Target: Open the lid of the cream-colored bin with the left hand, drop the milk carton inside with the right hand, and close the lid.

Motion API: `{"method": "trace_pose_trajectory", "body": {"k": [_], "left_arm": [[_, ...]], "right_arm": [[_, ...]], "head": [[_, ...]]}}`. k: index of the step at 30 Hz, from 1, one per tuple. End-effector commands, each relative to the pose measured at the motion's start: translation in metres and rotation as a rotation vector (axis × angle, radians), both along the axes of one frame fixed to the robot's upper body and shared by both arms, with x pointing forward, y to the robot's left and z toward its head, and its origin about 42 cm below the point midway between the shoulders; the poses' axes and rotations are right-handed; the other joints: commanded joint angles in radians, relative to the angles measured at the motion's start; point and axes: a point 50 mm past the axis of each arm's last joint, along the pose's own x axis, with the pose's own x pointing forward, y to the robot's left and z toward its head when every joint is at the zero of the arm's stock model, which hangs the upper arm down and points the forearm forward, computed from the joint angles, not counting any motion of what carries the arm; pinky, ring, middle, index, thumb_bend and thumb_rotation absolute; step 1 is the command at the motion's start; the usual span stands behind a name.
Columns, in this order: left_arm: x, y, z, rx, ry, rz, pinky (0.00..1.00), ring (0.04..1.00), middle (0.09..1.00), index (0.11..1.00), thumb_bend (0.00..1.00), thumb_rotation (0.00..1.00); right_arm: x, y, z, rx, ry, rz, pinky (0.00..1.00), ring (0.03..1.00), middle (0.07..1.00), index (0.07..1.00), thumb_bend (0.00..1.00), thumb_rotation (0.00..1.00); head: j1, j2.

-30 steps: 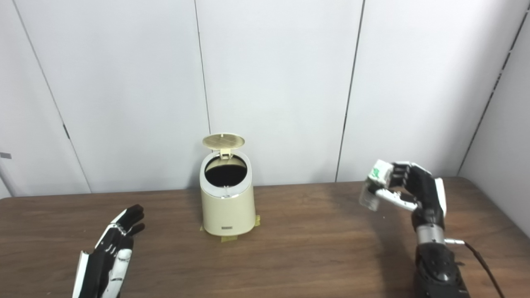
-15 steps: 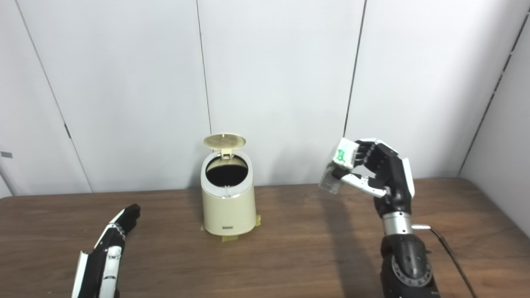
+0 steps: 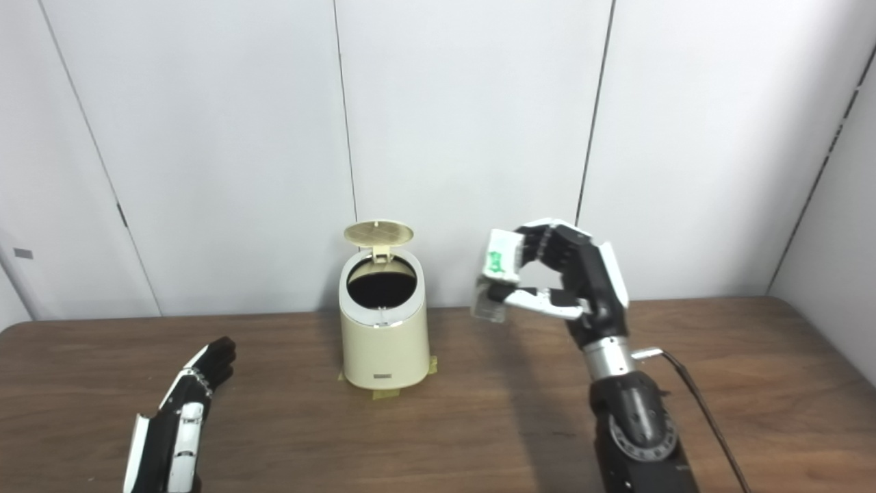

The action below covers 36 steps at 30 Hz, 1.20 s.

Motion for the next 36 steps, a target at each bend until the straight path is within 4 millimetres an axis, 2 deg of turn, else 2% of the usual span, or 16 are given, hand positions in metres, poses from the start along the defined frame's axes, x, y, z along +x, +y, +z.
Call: {"method": "trace_pose_trajectory", "body": {"k": [1,3,6,8,11,14,18,26,31,36], "left_arm": [[-0.012,0.004,-0.032,0.071,0.085,0.015,0.82,0.850,0.855,0.838,0.32,0.90],[-0.011,0.003,-0.033,0.078,0.088,0.015,0.81,0.850,0.857,0.839,0.32,0.91],[-0.011,0.004,-0.035,0.087,0.096,0.023,0.81,0.852,0.852,0.835,0.31,0.90],[-0.011,0.005,-0.035,0.093,0.100,0.026,0.81,0.851,0.849,0.834,0.33,0.88],[-0.010,0.006,-0.036,0.091,0.101,0.020,0.81,0.858,0.854,0.837,0.33,0.87],[-0.010,0.005,-0.036,0.085,0.100,0.023,0.81,0.857,0.852,0.835,0.33,0.86],[-0.010,0.004,-0.036,0.087,0.102,0.029,0.80,0.848,0.849,0.831,0.34,0.83],[-0.008,0.002,-0.038,0.095,0.113,0.023,0.80,0.854,0.854,0.836,0.36,0.84],[-0.009,0.000,-0.040,0.107,0.116,0.012,0.80,0.857,0.855,0.838,0.34,0.84],[-0.012,-0.003,-0.040,0.113,0.115,0.001,0.81,0.862,0.855,0.838,0.35,0.84]], "right_arm": [[0.007,0.020,0.045,0.022,-0.154,0.057,0.49,0.455,0.454,0.497,0.52,0.00],[0.006,0.032,0.051,0.012,-0.162,0.065,0.56,0.464,0.439,0.496,0.52,0.00],[0.005,0.047,0.057,-0.029,-0.186,0.048,0.46,0.462,0.455,0.493,0.52,0.00],[0.003,0.055,0.059,-0.070,-0.215,0.032,0.43,0.456,0.458,0.501,0.52,0.00],[0.002,0.063,0.059,-0.078,-0.213,0.028,0.42,0.448,0.460,0.506,0.51,0.00],[0.002,0.071,0.060,-0.059,-0.182,0.041,0.36,0.432,0.466,0.511,0.51,0.00],[0.003,0.076,0.062,-0.060,-0.170,0.039,0.37,0.432,0.472,0.511,0.51,0.00],[0.017,0.093,0.057,-0.161,-0.228,0.019,0.35,0.432,0.477,0.515,0.51,0.00],[0.035,0.103,0.051,-0.097,-0.209,-0.002,0.38,0.442,0.471,0.514,0.51,0.00],[0.044,0.115,0.055,-0.070,-0.196,-0.020,0.39,0.441,0.475,0.512,0.51,0.00]], "head": [[0.001,0.001],[0.002,-0.001],[-0.005,-0.008],[-0.006,-0.009],[-0.005,-0.009],[-0.001,-0.014],[0.001,-0.015],[0.005,-0.029],[0.007,-0.030],[0.014,-0.027]]}}
